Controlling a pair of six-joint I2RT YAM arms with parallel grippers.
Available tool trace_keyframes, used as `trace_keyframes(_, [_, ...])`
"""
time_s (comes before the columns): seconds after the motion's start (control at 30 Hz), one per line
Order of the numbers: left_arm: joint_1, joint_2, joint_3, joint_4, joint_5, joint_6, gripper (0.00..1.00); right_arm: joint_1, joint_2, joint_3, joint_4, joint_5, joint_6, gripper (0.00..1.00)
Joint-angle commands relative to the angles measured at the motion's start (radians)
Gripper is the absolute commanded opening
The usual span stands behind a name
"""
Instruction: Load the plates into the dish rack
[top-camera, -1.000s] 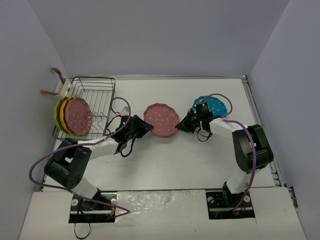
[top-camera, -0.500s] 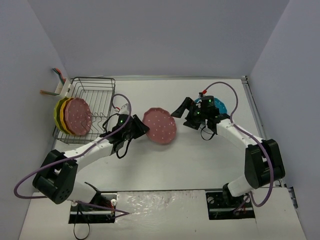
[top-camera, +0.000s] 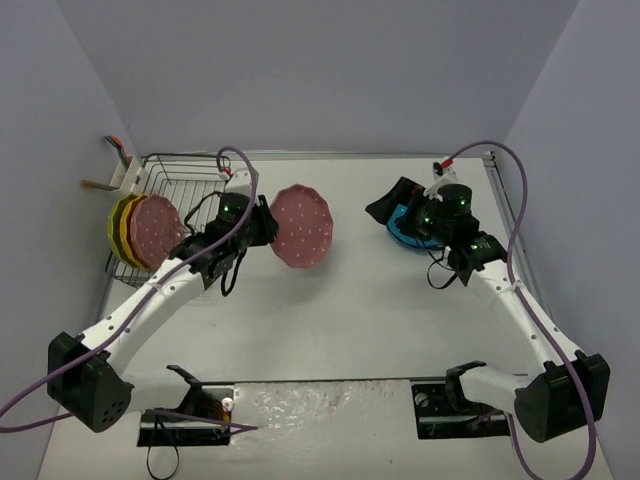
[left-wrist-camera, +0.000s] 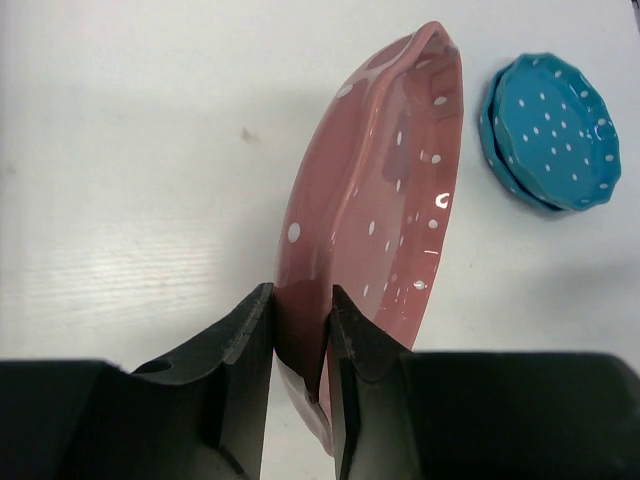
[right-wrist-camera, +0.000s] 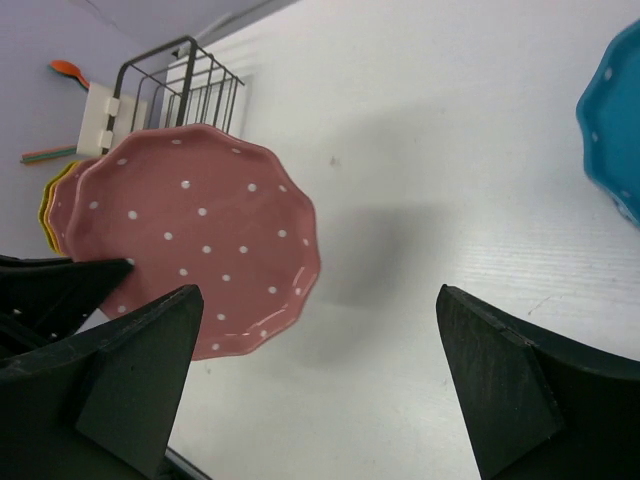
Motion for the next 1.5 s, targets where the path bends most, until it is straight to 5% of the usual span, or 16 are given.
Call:
trace_keyframes(0.0, [0.023,-0.092,0.211,-0.040,-0.117,0.223,0.00,-0.004,-0.086,0.020,0.020,0.070,-0.075,1.00])
trace_keyframes(0.3, [0.189,-0.090,0.477,-0.289,-0.231,0.564,0.00,-0.004,-0.099,-0.057,0.020,0.056,-0.100,1.00])
trace_keyframes(0.7, [0.404,0.014,0.536,-0.268,-0.348,0.911,0.00,-0.012,-0.075,-0.090,0.022,0.045,-0.139,1.00])
trace_keyframes(1.47, [0.534,0.193,0.428,-0.149,-0.342,0.981,0.00,-0.027,-0.072,-0.128,0.027,0.047,-0.157,1.00])
